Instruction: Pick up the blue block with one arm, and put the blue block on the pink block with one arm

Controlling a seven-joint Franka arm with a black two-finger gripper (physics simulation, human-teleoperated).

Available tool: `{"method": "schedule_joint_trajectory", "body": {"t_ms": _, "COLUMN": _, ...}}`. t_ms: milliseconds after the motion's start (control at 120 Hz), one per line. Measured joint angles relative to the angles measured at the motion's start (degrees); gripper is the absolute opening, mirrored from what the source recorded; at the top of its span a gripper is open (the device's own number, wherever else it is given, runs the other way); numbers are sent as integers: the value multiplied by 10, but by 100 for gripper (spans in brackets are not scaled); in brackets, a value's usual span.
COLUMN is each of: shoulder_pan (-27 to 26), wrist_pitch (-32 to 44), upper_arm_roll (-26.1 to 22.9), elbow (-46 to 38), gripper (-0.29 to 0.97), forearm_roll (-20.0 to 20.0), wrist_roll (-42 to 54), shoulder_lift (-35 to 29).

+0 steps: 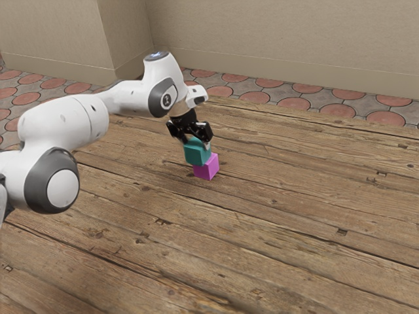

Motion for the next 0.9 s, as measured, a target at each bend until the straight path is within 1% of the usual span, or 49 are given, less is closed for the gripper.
{"method": "schedule_joint_trajectory", "body": {"t_ms": 217, "shoulder_pan": -3, "wrist_pitch": -3, "upper_arm_roll": 4, "elbow": 0, "gripper": 65, "forearm_roll": 4, "wrist_roll": 13, "shoulder_lift": -13}}
{"method": "schedule_joint_trajectory", "body": {"t_ms": 367, "shoulder_pan": -6, "wrist_pitch": -41, "upper_arm_roll": 6, "elbow": 0, "gripper": 66, "forearm_roll": 19, "wrist_roll": 20, "shoulder_lift": -64}}
{"method": "schedule_joint_trajectory", "body": {"t_ms": 483, "shoulder_pan": -19, "wrist_pitch": -112, "upper_arm_roll": 5, "elbow": -12, "gripper": 67, "forearm_roll": 34, "wrist_roll": 25, "shoulder_lift": -163}}
{"method": "schedule_joint_trajectory", "body": {"t_ms": 550, "shoulder_pan": -28, "wrist_pitch": -158, "upper_arm_roll": 4, "elbow": -51, "gripper": 67, "forearm_roll": 42, "wrist_roll": 27, "shoulder_lift": -242}}
{"method": "schedule_joint_trajectory", "body": {"t_ms": 617, "shoulder_pan": -37, "wrist_pitch": -196, "upper_arm_roll": 4, "elbow": -117, "gripper": 67, "forearm_roll": 53, "wrist_roll": 29, "shoulder_lift": -326}}
{"method": "schedule_joint_trajectory", "body": {"t_ms": 775, "shoulder_pan": -41, "wrist_pitch": -249, "upper_arm_roll": 4, "elbow": -339, "gripper": 68, "forearm_roll": 77, "wrist_roll": 26, "shoulder_lift": -525}}
{"method": "schedule_joint_trajectory", "body": {"t_ms": 825, "shoulder_pan": -44, "wrist_pitch": -260, "upper_arm_roll": 3, "elbow": -374, "gripper": 68, "forearm_roll": 83, "wrist_roll": 24, "shoulder_lift": -560}}
{"method": "schedule_joint_trajectory", "body": {"t_ms": 900, "shoulder_pan": -50, "wrist_pitch": -275, "upper_arm_roll": 4, "elbow": -397, "gripper": 68, "forearm_roll": 88, "wrist_roll": 22, "shoulder_lift": -584}}
